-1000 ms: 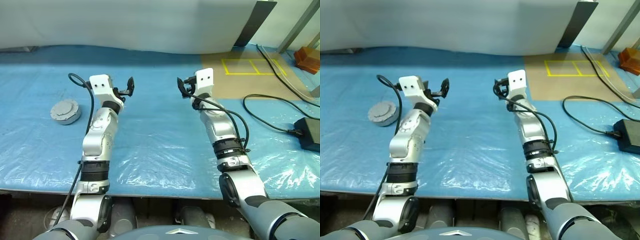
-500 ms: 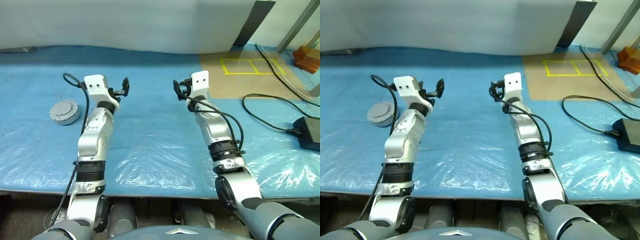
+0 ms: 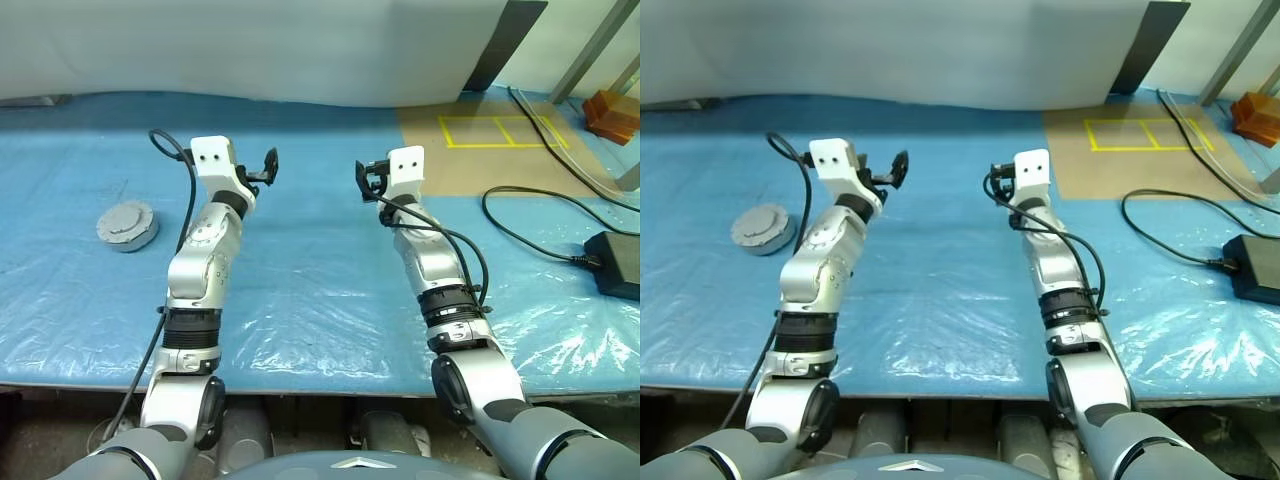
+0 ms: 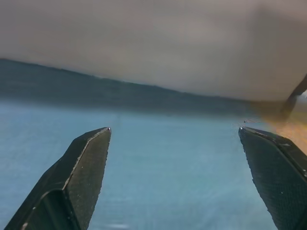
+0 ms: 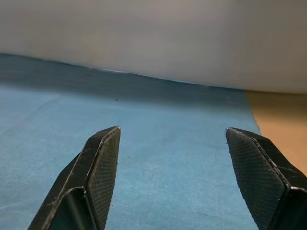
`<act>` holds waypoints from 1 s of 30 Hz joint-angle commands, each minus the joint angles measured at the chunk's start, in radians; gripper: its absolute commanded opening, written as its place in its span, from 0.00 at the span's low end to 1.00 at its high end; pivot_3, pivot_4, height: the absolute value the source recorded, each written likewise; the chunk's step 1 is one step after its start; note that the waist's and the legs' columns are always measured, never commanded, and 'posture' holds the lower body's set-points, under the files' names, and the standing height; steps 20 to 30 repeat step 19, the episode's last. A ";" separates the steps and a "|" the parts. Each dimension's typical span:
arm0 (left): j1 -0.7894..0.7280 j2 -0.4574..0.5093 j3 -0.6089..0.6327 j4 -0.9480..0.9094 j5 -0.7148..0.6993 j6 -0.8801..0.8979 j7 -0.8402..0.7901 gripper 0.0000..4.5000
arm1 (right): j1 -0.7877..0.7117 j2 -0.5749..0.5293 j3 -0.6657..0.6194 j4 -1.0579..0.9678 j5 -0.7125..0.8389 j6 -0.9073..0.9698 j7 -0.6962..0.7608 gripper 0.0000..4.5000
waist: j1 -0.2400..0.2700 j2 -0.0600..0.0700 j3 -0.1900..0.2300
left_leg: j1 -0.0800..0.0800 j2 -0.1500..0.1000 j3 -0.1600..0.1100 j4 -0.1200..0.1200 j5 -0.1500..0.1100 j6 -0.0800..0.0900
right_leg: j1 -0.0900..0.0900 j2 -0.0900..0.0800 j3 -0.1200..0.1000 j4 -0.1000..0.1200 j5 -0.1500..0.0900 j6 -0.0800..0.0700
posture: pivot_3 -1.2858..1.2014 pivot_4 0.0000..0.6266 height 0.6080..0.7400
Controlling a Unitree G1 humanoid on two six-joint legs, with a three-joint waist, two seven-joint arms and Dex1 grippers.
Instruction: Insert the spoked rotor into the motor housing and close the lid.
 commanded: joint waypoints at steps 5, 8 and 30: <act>-0.068 0.025 0.007 0.022 0.001 -0.009 -0.034 1.00 | 0.044 -0.008 -0.016 -0.097 -0.011 -0.020 -0.032 0.81 | 0.008 0.001 0.000 | 0.000 0.000 0.000 0.000 0.000 0.000 | 0.000 0.000 0.000 0.000 0.000 0.000 | 0.52 0.24 1.00; -0.074 0.017 0.002 0.017 0.001 -0.006 -0.039 1.00 | 0.060 -0.009 -0.014 -0.118 -0.012 -0.011 -0.039 0.81 | 0.007 0.001 0.000 | -0.001 -0.001 0.000 0.000 0.000 0.000 | 0.000 0.000 0.000 0.000 0.000 0.000 | 0.52 0.24 1.00; -0.017 0.110 0.065 0.050 -0.004 -0.041 -0.085 1.00 | 0.122 -0.019 0.017 -0.192 -0.065 -0.001 -0.063 0.81 | 0.001 0.003 0.002 | 0.000 0.000 0.000 0.000 0.000 0.000 | 0.000 0.000 0.000 0.000 0.000 0.000 | 0.52 0.24 1.00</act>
